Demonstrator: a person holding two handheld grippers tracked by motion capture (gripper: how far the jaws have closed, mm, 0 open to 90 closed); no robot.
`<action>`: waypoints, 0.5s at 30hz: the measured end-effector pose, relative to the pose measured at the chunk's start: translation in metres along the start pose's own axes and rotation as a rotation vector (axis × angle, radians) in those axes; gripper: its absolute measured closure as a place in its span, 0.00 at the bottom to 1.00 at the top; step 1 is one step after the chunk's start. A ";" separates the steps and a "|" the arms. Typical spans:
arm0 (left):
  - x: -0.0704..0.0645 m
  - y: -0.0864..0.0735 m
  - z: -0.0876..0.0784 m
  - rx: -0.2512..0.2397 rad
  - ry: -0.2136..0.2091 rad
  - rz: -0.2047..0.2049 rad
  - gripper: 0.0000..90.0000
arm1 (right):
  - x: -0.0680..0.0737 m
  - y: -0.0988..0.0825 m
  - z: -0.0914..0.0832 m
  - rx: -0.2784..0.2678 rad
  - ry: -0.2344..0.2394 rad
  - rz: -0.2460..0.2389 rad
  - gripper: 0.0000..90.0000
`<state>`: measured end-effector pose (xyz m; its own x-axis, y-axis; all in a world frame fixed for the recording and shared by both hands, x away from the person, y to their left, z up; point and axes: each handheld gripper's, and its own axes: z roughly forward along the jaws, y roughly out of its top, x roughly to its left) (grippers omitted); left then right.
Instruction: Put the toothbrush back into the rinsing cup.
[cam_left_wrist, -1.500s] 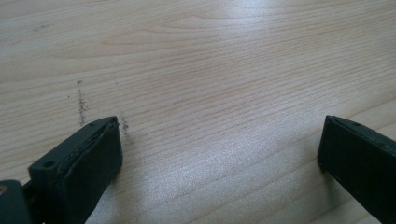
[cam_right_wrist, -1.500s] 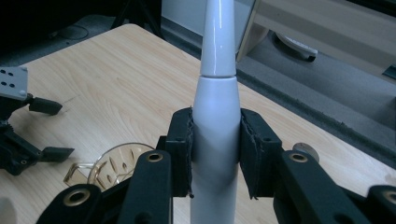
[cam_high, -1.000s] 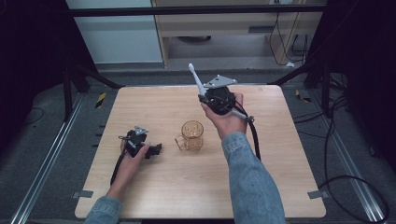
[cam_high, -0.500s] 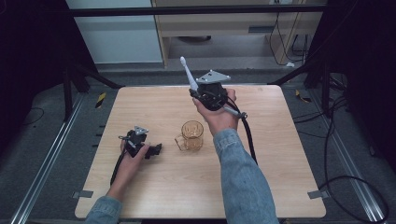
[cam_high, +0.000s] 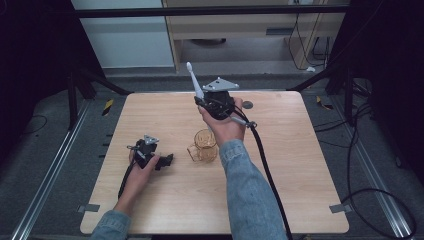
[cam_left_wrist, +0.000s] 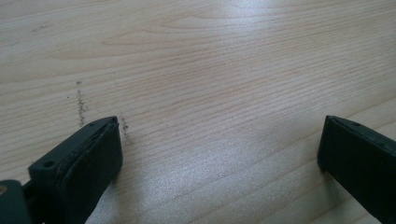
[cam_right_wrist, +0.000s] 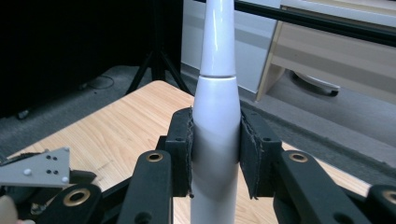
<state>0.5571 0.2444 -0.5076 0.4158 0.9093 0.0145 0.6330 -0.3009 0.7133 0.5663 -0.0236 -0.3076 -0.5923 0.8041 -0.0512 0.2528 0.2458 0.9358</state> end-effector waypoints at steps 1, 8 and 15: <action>0.000 0.000 0.000 0.000 -0.001 0.001 0.00 | 0.001 -0.001 0.002 -0.003 0.002 0.009 0.75; 0.000 0.000 0.000 -0.002 -0.004 0.002 0.00 | 0.015 -0.010 0.011 -0.004 0.019 0.019 0.75; 0.001 0.000 0.000 0.000 -0.005 0.006 0.00 | 0.017 -0.025 0.013 -0.005 0.011 0.052 0.75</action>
<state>0.5568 0.2452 -0.5077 0.4228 0.9061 0.0151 0.6305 -0.3061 0.7133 0.5600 -0.0085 -0.3365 -0.5868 0.8098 0.0010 0.2793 0.2012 0.9389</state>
